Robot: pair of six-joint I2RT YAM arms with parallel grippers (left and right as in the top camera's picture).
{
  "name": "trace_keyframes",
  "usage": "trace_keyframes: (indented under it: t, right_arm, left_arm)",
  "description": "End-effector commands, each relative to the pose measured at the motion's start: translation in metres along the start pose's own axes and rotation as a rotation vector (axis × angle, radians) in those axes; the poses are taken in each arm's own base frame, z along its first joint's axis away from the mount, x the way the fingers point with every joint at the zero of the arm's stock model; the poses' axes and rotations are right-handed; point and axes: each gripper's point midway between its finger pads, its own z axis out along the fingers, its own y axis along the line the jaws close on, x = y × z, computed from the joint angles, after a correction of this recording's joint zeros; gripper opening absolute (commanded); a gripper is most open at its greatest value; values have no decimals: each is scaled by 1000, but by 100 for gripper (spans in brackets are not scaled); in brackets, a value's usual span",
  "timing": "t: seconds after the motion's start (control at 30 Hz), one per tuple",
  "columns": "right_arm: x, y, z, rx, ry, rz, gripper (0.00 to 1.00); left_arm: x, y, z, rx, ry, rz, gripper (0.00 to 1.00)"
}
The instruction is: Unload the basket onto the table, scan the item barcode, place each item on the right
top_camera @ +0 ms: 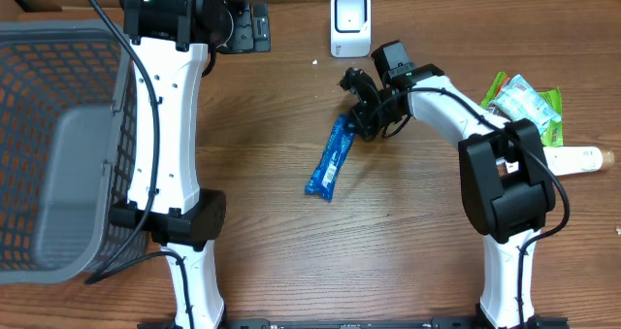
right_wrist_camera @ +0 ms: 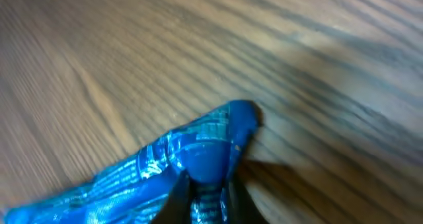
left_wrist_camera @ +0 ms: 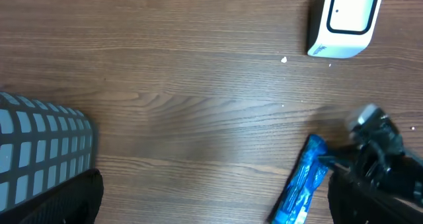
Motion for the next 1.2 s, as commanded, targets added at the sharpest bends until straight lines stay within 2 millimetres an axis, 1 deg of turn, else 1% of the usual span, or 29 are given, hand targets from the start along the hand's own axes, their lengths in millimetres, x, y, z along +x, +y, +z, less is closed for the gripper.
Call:
trace_keyframes:
  t: [0.0, 0.03, 0.1, 0.17, 0.2, 0.27, 0.3, 0.33, 0.37, 0.43, 0.5, 0.53, 0.6, 0.7, 0.8, 0.93, 1.13, 1.17]
  right_arm:
    - [-1, -38, -20, 113, -9, 276, 4]
    - [2, -48, -31, 149, -5, 386, 4]
    - [12, -62, -47, 207, 10, 552, 4]
    - [32, -78, -64, 281, 40, 764, 4]
    - [42, -84, -71, 300, 60, 853, 4]
    - [64, -88, -80, 308, 116, 984, 5]
    - [70, -87, -82, 300, 139, 1000, 9]
    - [81, -83, -86, 296, 184, 1029, 19]
    - [87, -81, -88, 296, 209, 1037, 24]
    - [96, -72, -90, 272, 265, 1013, 44]
    - [100, -62, -91, 227, 307, 964, 69]
    - [100, -57, -90, 201, 320, 930, 74]
    - [98, -52, -89, 155, 324, 857, 81]
    - [96, -51, -88, 129, 321, 769, 85]
    - [91, -54, -86, 120, 301, 684, 85]
    - [86, -61, -78, 124, 259, 648, 84]
    - [97, -68, -60, 127, 246, 642, 80]
    - [100, -68, -57, 126, 247, 639, 78]
  left_arm:
    - [-2, 6, 2, -17, -2, -8, 100]
    - [-2, 6, 2, -17, -2, -8, 100]
    - [-2, 6, 2, -17, -2, -8, 100]
    - [-2, 6, 2, -17, -2, -8, 100]
    - [-2, 6, 2, -17, -2, -8, 100]
    - [-2, 6, 2, -17, -2, -8, 100]
    - [-2, 6, 2, -17, -2, -8, 100]
    - [-2, 6, 2, -17, -2, -8, 100]
    - [-2, 6, 2, -17, -2, -8, 100]
    - [-2, 6, 2, -17, -2, -8, 100]
    - [-2, 6, 2, -17, -2, -8, 100]
    - [-2, 6, 2, -17, -2, -8, 100]
    - [-2, 6, 2, -17, -2, -8, 100]
    - [-2, 6, 2, -17, -2, -8, 100]
    - [-2, 6, 2, -17, -2, -8, 100]
    - [-2, 6, 2, -17, -2, -8, 100]
    - [-2, 6, 2, -17, -2, -8, 100]
    - [-2, 6, 2, -17, -2, -8, 100]
